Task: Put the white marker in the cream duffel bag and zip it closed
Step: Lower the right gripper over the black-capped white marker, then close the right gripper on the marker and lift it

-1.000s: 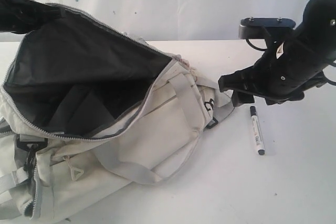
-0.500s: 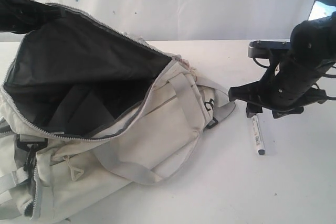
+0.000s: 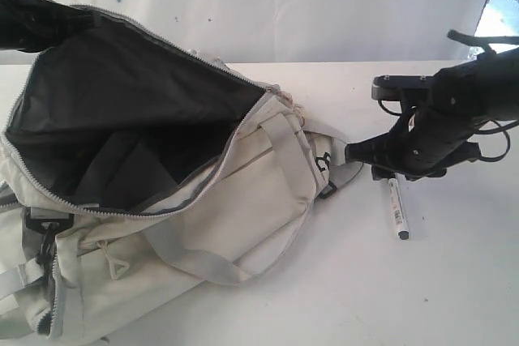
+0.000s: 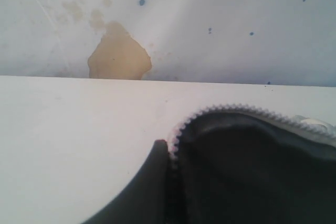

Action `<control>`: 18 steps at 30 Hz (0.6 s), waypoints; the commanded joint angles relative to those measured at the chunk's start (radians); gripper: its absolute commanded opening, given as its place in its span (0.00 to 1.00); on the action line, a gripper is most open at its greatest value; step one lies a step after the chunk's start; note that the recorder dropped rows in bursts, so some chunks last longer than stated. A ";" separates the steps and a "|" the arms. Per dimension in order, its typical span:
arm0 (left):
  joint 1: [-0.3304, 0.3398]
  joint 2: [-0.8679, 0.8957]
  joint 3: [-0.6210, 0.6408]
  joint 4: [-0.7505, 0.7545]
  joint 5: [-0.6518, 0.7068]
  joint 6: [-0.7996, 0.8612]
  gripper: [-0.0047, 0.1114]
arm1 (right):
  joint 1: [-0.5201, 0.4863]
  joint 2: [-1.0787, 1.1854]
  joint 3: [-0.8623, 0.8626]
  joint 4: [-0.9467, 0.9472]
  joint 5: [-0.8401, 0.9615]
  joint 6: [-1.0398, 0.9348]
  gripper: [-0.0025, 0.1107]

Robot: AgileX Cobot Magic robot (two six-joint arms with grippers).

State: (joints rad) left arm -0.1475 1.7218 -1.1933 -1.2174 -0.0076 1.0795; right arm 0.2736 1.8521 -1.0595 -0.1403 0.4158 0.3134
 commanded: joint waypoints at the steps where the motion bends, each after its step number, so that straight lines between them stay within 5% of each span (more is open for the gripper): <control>1: 0.005 -0.001 -0.007 -0.008 -0.013 -0.007 0.04 | -0.006 0.037 0.003 -0.018 -0.011 0.005 0.43; 13: 0.005 -0.001 -0.007 -0.008 -0.013 -0.007 0.04 | -0.006 0.090 0.003 -0.018 0.011 0.005 0.43; 18: 0.005 -0.001 -0.007 -0.008 -0.013 -0.007 0.04 | -0.006 0.095 0.003 -0.018 0.017 0.005 0.29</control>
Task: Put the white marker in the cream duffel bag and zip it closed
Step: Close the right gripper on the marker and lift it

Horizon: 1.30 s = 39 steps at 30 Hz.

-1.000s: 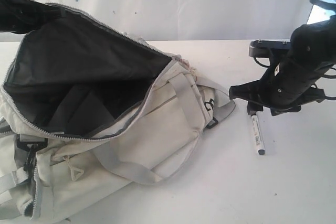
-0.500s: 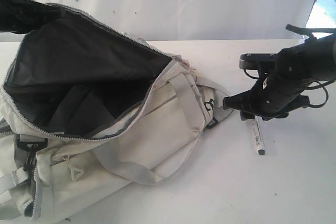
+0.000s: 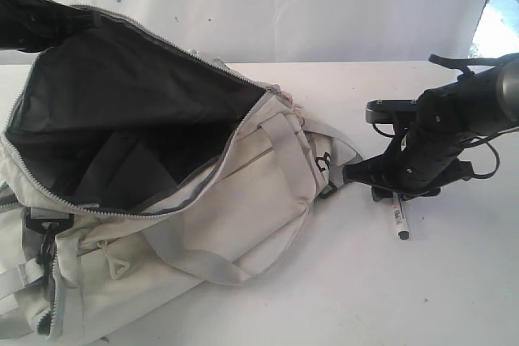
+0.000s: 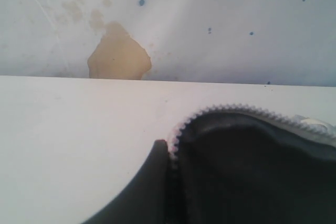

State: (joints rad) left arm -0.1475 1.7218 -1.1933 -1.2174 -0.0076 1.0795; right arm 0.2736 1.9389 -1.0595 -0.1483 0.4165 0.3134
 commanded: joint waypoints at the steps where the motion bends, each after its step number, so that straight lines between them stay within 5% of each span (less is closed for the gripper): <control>1: 0.005 -0.001 -0.007 -0.008 -0.013 -0.007 0.04 | -0.006 0.008 0.003 -0.010 0.018 0.005 0.26; 7: 0.005 -0.001 -0.007 -0.008 -0.013 -0.007 0.04 | -0.006 0.008 0.003 -0.010 0.029 0.005 0.03; 25: 0.005 -0.001 -0.007 -0.008 -0.013 -0.007 0.04 | 0.026 -0.188 0.000 0.048 -0.052 0.001 0.02; 39: 0.005 -0.001 -0.007 -0.008 0.002 -0.007 0.04 | 0.057 -0.156 -0.340 0.684 0.427 -0.574 0.02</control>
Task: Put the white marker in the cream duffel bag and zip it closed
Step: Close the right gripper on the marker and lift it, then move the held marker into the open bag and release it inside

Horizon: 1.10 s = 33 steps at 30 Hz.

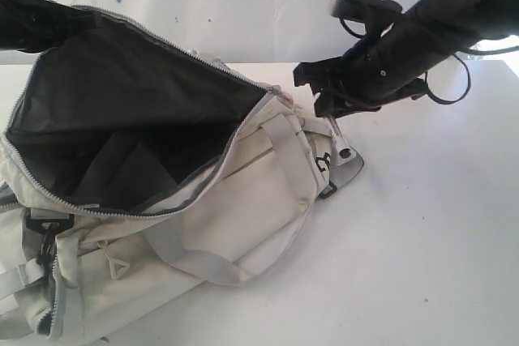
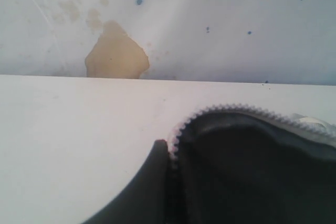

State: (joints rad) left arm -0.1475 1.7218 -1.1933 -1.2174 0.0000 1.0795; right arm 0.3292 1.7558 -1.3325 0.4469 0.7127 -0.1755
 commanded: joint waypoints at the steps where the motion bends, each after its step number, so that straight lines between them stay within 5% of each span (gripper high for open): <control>1: 0.005 -0.001 -0.007 -0.008 -0.005 -0.007 0.04 | 0.002 0.043 -0.092 0.130 0.179 -0.104 0.02; 14: 0.005 -0.001 -0.007 -0.008 -0.005 -0.007 0.04 | 0.035 0.183 -0.173 0.426 0.351 -0.117 0.02; 24: 0.005 -0.001 -0.007 -0.008 -0.005 -0.007 0.04 | 0.164 0.262 -0.173 0.712 -0.028 -0.047 0.02; 33: 0.005 -0.001 -0.007 -0.008 -0.005 -0.007 0.04 | 0.242 0.322 -0.173 0.862 -0.197 0.006 0.02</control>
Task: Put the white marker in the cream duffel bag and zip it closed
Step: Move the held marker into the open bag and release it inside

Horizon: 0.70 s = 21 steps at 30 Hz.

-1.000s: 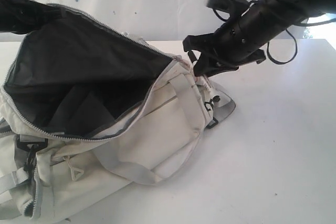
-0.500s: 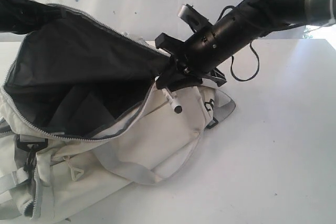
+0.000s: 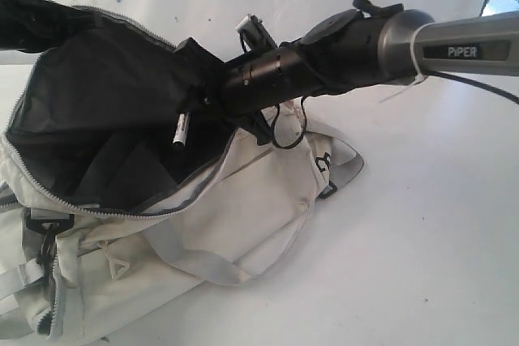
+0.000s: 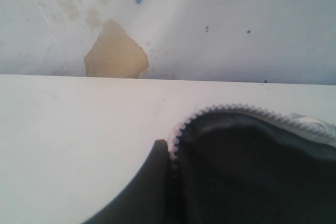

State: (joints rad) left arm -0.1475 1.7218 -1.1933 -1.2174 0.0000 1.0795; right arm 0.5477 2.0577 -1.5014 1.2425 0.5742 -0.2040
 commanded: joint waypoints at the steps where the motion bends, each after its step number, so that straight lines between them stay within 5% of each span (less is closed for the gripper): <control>1: 0.005 -0.001 -0.007 -0.008 -0.005 -0.007 0.04 | 0.033 0.028 -0.004 0.081 -0.058 0.049 0.02; 15: 0.005 -0.001 -0.007 -0.008 -0.005 -0.007 0.04 | 0.071 0.044 0.004 0.097 -0.295 0.238 0.04; 21: 0.005 -0.001 -0.007 -0.004 -0.007 -0.007 0.04 | 0.071 0.044 0.007 0.062 -0.283 0.236 0.35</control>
State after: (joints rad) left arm -0.1475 1.7218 -1.1933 -1.2174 0.0000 1.0795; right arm 0.6203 2.1034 -1.5030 1.3211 0.2893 0.0329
